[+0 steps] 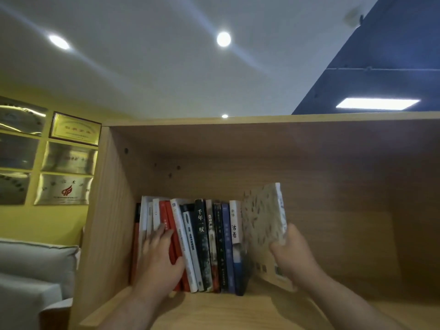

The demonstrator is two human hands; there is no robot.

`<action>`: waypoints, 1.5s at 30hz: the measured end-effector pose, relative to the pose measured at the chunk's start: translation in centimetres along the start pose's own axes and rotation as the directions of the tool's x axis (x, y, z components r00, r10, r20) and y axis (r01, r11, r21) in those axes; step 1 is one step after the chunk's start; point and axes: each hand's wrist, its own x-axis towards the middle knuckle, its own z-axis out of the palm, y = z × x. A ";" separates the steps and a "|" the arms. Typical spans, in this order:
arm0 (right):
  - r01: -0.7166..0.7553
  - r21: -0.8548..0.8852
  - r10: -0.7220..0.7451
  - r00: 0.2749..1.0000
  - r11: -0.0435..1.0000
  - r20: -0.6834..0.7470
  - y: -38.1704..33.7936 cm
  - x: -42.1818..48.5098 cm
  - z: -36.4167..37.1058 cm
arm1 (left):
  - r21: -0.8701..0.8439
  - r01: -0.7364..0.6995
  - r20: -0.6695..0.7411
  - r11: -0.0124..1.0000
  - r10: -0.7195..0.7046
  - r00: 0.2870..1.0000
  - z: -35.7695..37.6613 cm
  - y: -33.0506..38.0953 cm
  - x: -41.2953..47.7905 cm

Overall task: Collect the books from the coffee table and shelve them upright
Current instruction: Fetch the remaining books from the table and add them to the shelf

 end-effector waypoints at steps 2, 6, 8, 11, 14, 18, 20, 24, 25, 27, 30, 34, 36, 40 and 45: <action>-0.022 0.008 0.022 0.998 1.000 0.063 0.4 0.2 2.1 | -0.036 -0.013 0.007 0.999 0.013 1.000 -0.2 -0.2 -0.1; -0.069 0.045 0.053 0.956 0.997 0.288 1.6 0.5 4.5 | -0.094 -0.008 0.005 0.995 0.009 1.000 -0.2 -0.2 -0.1; -0.062 0.012 0.054 0.937 0.998 0.346 1.9 0.9 4.4 | -0.124 0.002 -0.004 0.992 -0.003 1.000 0.0 -0.2 0.0; -0.045 -0.025 0.051 0.917 0.999 0.396 1.9 2.2 3.9 | -0.142 0.010 -0.028 0.990 -0.014 1.000 0.3 -0.3 0.2; -0.029 -0.067 0.051 0.930 0.997 0.365 2.1 3.3 4.2 | -0.160 0.002 -0.027 0.987 -0.006 1.000 0.3 -0.3 0.3; -0.125 -0.015 0.124 0.941 0.992 0.315 3.8 3.5 4.9 | -0.220 0.022 -0.034 0.975 -0.031 0.999 0.2 -0.4 0.2; -0.134 -0.031 0.137 0.936 0.990 0.325 4.5 3.5 5.2 | -0.263 0.087 -0.089 0.961 -0.114 0.989 0.0 -0.3 0.5; -0.057 -0.041 0.068 0.941 0.998 0.332 4.3 3.4 5.3 | -0.261 0.206 -0.183 0.943 -0.258 0.949 -0.6 -0.2 1.7; -0.048 -0.053 0.062 0.944 0.997 0.323 4.3 3.4 5.4 | -0.268 0.256 -0.186 0.929 -0.311 0.932 -0.6 -0.3 2.0; -0.033 -0.085 0.058 0.948 0.996 0.312 4.3 3.4 5.4 | -0.287 0.346 -0.144 0.893 -0.397 0.906 -0.4 -0.2 2.2; -0.030 -0.110 0.064 0.947 0.994 0.315 4.5 3.4 5.4 | -0.316 0.351 -0.173 0.881 -0.417 0.892 -0.3 -0.2 2.8; -0.002 -0.102 0.035 0.945 0.995 0.326 4.7 3.5 5.3 | -0.278 0.379 -0.147 0.883 -0.428 0.892 0.1 -0.4 3.6; 0.012 -0.096 0.020 0.944 0.995 0.328 4.7 3.4 5.2 | -0.329 0.382 -0.107 0.863 -0.436 0.893 0.5 -0.4 3.7; 0.018 -0.093 0.013 0.945 0.995 0.326 4.9 3.4 5.2 | -0.493 0.330 -0.094 0.805 -0.427 0.900 0.0 0.2 2.7; 0.046 -0.101 -0.011 0.948 0.994 0.317 4.7 3.1 5.0 | -0.514 0.107 -0.328 0.851 -0.310 0.892 -3.4 1.5 -0.3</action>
